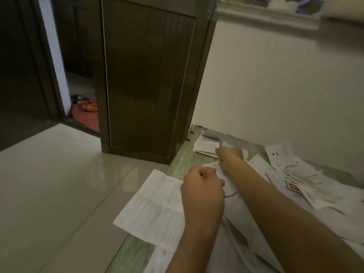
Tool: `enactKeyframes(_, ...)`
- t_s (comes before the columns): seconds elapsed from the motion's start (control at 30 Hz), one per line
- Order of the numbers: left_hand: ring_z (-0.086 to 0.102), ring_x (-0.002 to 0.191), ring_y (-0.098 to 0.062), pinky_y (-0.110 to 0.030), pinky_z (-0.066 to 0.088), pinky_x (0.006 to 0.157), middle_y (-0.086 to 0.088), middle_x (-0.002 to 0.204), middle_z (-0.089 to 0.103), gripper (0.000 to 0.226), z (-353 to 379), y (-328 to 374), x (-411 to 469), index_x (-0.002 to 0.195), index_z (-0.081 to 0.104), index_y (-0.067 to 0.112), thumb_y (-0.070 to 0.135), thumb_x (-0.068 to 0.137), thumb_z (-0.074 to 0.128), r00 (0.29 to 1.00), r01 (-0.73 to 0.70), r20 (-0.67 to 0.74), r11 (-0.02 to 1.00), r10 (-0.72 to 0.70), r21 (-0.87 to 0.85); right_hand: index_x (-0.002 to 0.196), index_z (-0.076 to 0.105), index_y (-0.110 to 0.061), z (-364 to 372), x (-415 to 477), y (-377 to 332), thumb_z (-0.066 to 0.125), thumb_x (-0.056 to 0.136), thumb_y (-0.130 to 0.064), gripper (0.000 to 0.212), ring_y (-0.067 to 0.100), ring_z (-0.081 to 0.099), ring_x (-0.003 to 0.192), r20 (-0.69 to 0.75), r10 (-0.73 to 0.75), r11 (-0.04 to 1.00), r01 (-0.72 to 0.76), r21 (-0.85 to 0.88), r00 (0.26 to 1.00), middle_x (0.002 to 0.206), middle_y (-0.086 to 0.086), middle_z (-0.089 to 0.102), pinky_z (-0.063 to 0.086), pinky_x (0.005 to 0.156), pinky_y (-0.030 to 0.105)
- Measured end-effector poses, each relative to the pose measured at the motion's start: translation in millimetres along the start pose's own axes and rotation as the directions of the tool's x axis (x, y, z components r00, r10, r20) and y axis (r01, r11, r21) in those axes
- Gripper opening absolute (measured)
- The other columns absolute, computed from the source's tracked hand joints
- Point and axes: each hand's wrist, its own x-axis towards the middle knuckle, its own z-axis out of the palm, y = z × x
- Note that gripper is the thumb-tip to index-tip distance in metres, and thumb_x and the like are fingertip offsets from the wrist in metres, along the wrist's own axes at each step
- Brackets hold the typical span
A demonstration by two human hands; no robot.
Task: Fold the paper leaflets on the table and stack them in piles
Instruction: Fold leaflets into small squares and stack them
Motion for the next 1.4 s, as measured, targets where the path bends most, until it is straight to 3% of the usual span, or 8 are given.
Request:
enactKeyframes(0.13, 0.057, 0.073, -0.009, -0.019, 0.046, 0.065, -0.002, 0.09, 0.065, 0.02, 7, 3, 0, 0.104, 0.059, 0.016, 0.018, 0.099, 0.04, 0.999, -0.023, -0.026, 0.999, 0.021, -0.05, 0.123, 0.051, -0.004, -8, 4, -4, 0.07, 0.079, -0.018, 0.05, 0.029, 0.061, 0.095, -0.084, -0.084, 0.99, 0.074, -0.122, 0.993, 0.114, 0.013, 0.06, 0.049, 0.071, 0.032)
enactKeyframes(0.23, 0.057, 0.072, -0.009, -0.018, 0.046, 0.063, -0.002, 0.089, 0.065, 0.021, 8, 2, -4, 0.103, 0.059, 0.015, 0.016, 0.099, 0.039, 1.0, -0.017, -0.018, 0.999, 0.016, -0.051, 0.099, 0.051, -0.012, -25, -2, -12, 0.069, 0.082, -0.02, 0.025, 0.018, 0.043, 0.054, -0.011, -0.111, 0.984, 0.108, -0.144, 0.994, 0.084, 0.011, 0.053, 0.034, 0.043, 0.024)
enactKeyframes(0.33, 0.058, 0.071, -0.011, -0.02, 0.047, 0.063, -0.001, 0.083, 0.065, 0.02, 5, 2, -6, 0.094, 0.059, 0.017, 0.013, 0.098, 0.04, 1.0, 0.005, -0.019, 0.999, -0.006, -0.043, 0.081, 0.055, -0.006, -47, -17, -11, 0.063, 0.086, -0.015, 0.014, 0.018, 0.04, 0.049, 0.087, -0.247, 0.924, 0.262, -0.277, 0.965, 0.064, 0.01, 0.048, 0.034, 0.045, 0.023)
enactKeyframes(0.43, 0.058, 0.068, -0.012, -0.023, 0.047, 0.063, -0.001, 0.077, 0.064, 0.021, 0, 2, -6, 0.087, 0.058, 0.019, 0.011, 0.096, 0.042, 0.999, 0.021, -0.044, 0.999, -0.023, -0.042, 0.096, 0.061, -0.001, -61, -40, 6, 0.064, 0.087, -0.023, 0.024, 0.018, 0.052, 0.073, 0.334, -0.34, 0.713, 0.473, -0.517, 0.879, 0.086, 0.008, 0.055, 0.041, 0.065, 0.028)
enactKeyframes(0.6, 0.06, 0.069, -0.014, -0.026, 0.048, 0.067, -0.003, 0.078, 0.066, 0.023, -4, 0, -9, 0.085, 0.06, 0.019, 0.005, 0.093, 0.043, 0.998, 0.027, -0.054, 0.999, -0.029, -0.039, 0.146, 0.024, -0.011, -64, -73, 41, 0.061, 0.081, -0.055, 0.087, 0.025, 0.041, 0.128, 0.567, -0.236, 0.36, 0.613, -0.704, 0.789, 0.147, 0.007, 0.037, 0.039, 0.1, 0.035)
enactKeyframes(0.93, 0.058, 0.061, -0.011, -0.021, 0.045, 0.059, -0.004, 0.075, 0.065, 0.022, -4, -9, -17, 0.084, 0.059, 0.017, 0.006, 0.094, 0.043, 1.0, -0.018, -0.026, 1.0, 0.018, -0.008, 0.111, 0.052, -0.005, -65, -89, 33, 0.043, 0.094, -0.015, 0.021, 0.024, 0.052, 0.083, 0.583, -0.379, 0.019, 0.636, -0.772, 0.719, 0.106, 0.014, 0.061, 0.031, 0.055, 0.027)
enactKeyframes(1.2, 0.06, 0.095, -0.02, -0.032, 0.05, 0.08, 0.0, 0.096, 0.06, 0.011, -8, -12, -14, 0.095, 0.052, 0.019, 0.03, 0.094, 0.051, 0.999, 0.034, 0.041, 0.998, -0.032, -0.048, 0.095, 0.058, -0.015, -103, -144, -7, 0.048, 0.094, -0.021, 0.011, 0.016, 0.058, 0.076, 0.431, -0.651, 0.363, 0.756, -0.545, 0.624, 0.09, 0.001, 0.063, 0.046, 0.066, 0.028)
enactKeyframes(1.4, 0.065, 0.103, -0.023, -0.04, 0.052, 0.087, -0.004, 0.109, 0.069, 0.062, -15, -2, -17, 0.117, 0.058, 0.022, 0.06, 0.067, 0.053, 0.924, 0.189, 0.378, 0.927, -0.057, -0.324, 0.087, 0.061, -0.015, -117, -200, -14, 0.052, 0.093, -0.021, 0.012, 0.019, 0.067, 0.08, 0.471, -0.53, 0.815, 0.577, 0.053, 0.705, 0.086, 0.003, 0.067, 0.054, 0.065, 0.024)
